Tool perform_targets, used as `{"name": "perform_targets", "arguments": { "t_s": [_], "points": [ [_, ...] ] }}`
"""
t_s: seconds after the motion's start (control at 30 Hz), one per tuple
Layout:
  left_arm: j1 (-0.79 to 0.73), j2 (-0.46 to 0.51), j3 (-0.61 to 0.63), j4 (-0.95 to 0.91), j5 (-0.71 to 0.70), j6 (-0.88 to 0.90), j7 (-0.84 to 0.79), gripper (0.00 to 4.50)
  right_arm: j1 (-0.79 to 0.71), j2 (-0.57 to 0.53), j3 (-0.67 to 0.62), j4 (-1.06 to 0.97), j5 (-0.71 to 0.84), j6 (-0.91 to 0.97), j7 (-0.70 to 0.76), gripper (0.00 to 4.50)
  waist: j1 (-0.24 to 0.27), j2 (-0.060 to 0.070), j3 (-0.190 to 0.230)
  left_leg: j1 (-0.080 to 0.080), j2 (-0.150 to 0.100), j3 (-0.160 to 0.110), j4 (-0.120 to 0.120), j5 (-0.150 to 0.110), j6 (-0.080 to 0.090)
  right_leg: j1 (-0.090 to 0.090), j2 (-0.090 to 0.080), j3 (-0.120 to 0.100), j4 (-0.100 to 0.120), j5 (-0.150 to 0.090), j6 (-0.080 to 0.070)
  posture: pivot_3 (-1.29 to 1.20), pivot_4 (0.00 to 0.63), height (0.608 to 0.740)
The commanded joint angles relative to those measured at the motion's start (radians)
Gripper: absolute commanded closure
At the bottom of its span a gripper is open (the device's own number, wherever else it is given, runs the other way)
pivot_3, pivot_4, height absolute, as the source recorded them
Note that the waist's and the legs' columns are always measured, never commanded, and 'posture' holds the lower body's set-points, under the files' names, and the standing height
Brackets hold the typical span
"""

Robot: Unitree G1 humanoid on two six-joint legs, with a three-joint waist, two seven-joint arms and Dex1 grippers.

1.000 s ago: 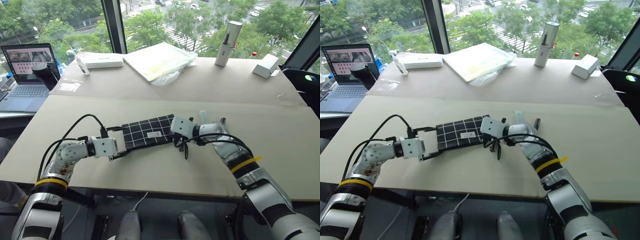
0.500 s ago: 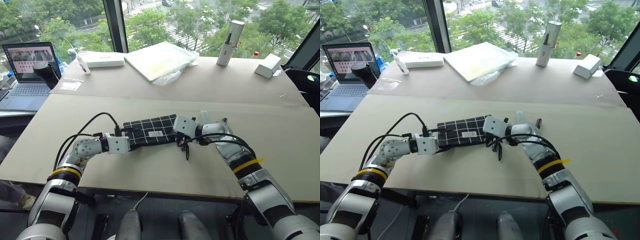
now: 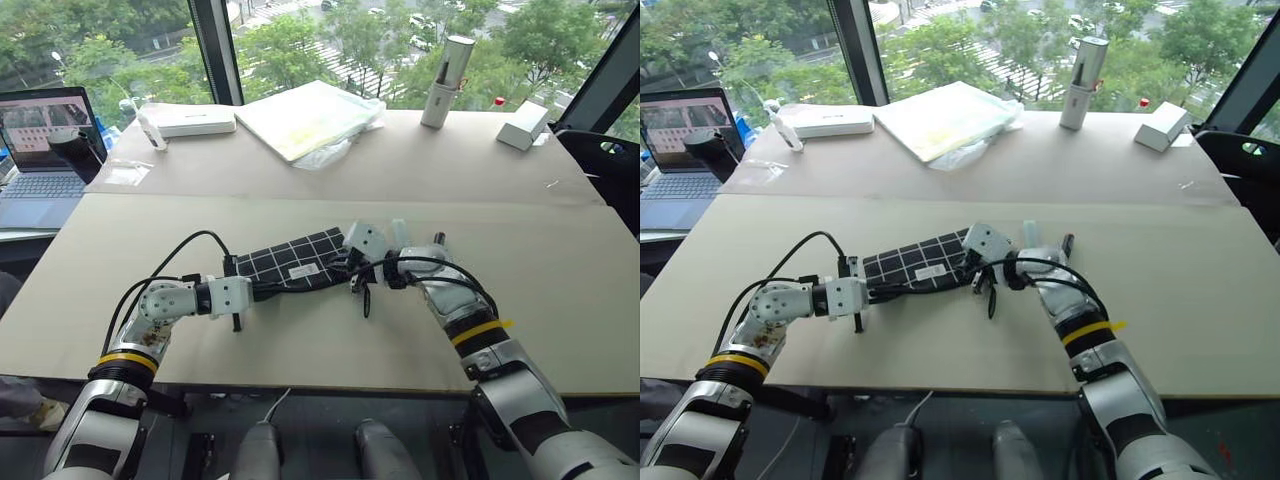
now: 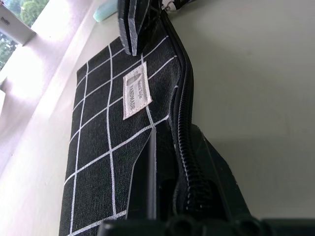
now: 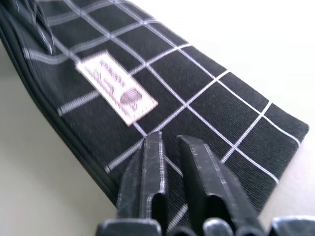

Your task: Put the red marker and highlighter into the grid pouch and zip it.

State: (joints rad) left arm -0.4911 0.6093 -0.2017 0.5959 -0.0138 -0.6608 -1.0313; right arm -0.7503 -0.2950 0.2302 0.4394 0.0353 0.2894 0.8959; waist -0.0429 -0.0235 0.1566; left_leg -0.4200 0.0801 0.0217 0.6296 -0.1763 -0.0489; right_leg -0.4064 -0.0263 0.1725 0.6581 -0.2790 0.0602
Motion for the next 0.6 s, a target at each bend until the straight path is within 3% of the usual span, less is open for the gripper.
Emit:
{"name": "perform_targets", "arguments": {
  "t_s": [0.03, 0.13, 0.23, 0.43, 0.6],
  "points": [
    [0.041, 0.007, -0.020, -0.001, 0.003, 0.053, -0.039, 4.50, -0.077, 0.019, -0.144, -0.034, 0.123, 0.105, -0.046, 2.36, -0.003, 0.000, 0.000, 0.000, 0.000, 0.000, 0.000, 0.000, 0.000, 0.000, 0.000, 0.000, 0.000, 0.000, 0.000, 0.00, 0.150, 0.739],
    [0.054, -0.002, 0.003, -0.021, -0.020, 0.101, -0.028, 4.50, -0.124, -0.016, -0.242, -0.084, 0.242, 0.250, -0.015, 1.44, -0.004, 0.000, 0.000, 0.000, 0.000, 0.000, -0.001, 0.000, 0.000, 0.000, 0.000, 0.000, 0.000, 0.000, 0.000, 0.00, 0.150, 0.739],
    [0.073, -0.027, 0.037, -0.076, -0.079, 0.181, -0.013, 4.50, -0.112, -0.091, -0.289, -0.172, 0.309, 0.347, 0.034, 1.44, -0.003, 0.000, 0.000, 0.000, 0.000, 0.000, -0.002, 0.000, 0.000, -0.001, 0.000, 0.000, -0.001, 0.000, 0.000, 0.00, 0.150, 0.739],
    [0.114, -0.059, 0.096, -0.178, -0.145, 0.318, 0.027, 4.50, 0.057, -0.234, -0.274, -0.422, 0.358, 0.459, 0.060, 1.44, 0.000, 0.000, 0.000, -0.004, 0.000, -0.001, -0.002, -0.001, 0.002, -0.002, 0.000, -0.001, -0.004, -0.001, 0.000, 0.00, 0.150, 0.739],
    [0.137, -0.073, 0.132, -0.222, -0.178, 0.396, 0.049, 4.50, 0.199, -0.203, -0.255, -0.578, 0.375, 0.437, -0.001, 1.44, -0.008, 0.000, 0.001, -0.005, 0.000, -0.002, -0.002, -0.001, 0.002, -0.004, 0.000, -0.001, -0.002, -0.001, 0.000, 0.00, 0.150, 0.739]
  ]
}}
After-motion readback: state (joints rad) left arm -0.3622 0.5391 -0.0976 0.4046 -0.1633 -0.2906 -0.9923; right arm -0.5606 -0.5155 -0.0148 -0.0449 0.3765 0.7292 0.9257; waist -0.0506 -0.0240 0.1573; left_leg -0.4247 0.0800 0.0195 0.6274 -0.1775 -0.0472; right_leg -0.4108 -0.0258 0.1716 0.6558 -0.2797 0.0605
